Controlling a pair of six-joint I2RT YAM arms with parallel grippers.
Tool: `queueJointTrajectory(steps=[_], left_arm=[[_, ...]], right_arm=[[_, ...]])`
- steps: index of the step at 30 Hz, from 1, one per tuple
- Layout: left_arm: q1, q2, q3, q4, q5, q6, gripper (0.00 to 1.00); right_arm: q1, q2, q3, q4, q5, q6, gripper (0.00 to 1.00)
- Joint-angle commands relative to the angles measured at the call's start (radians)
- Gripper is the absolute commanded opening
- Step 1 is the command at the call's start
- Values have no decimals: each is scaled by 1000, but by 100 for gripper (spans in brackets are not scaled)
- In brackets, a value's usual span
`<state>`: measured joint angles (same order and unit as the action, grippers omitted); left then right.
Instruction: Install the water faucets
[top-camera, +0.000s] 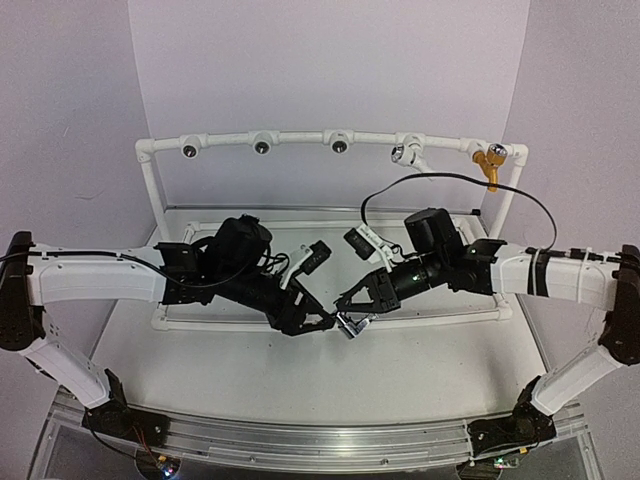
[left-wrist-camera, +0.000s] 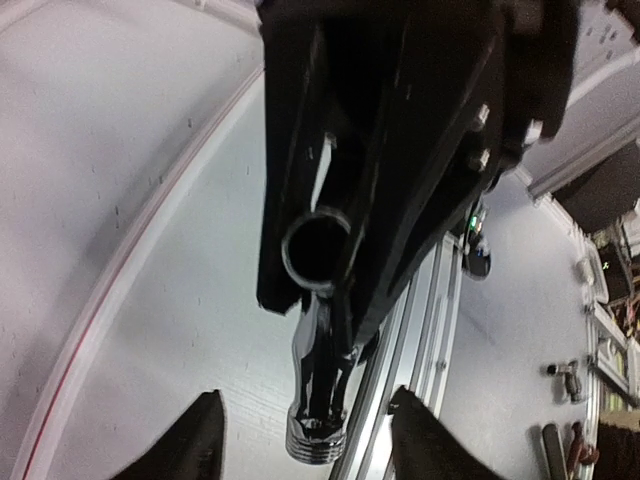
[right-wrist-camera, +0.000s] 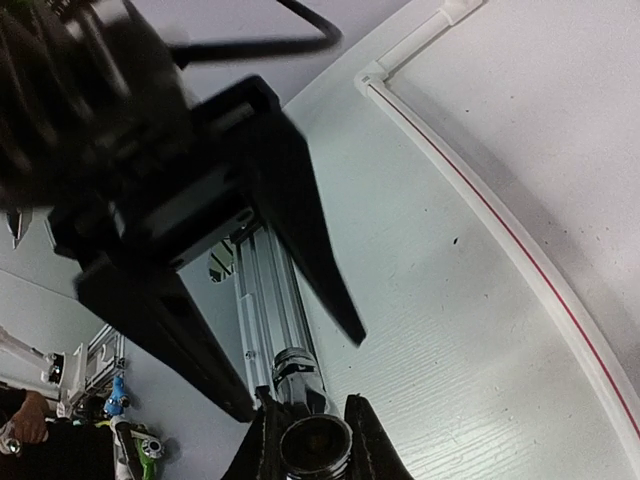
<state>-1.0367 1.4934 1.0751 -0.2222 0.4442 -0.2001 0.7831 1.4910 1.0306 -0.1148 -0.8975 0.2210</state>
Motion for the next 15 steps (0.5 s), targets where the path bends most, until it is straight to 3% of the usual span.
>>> queueJointTrajectory(steps=[1, 4, 7, 15], left_arm=[[78, -129, -125, 386, 53, -208, 80], [117, -142, -239, 660, 128, -375, 94], [125, -102, -290, 859, 172, -503, 96], [112, -22, -244, 1001, 248, -569, 90]], right_arm=[[10, -143, -62, 183, 118, 112, 0], [10, -212, -101, 250, 171, 146, 0], [10, -263, -135, 326, 226, 189, 0], [10, -287, -162, 420, 262, 239, 0]])
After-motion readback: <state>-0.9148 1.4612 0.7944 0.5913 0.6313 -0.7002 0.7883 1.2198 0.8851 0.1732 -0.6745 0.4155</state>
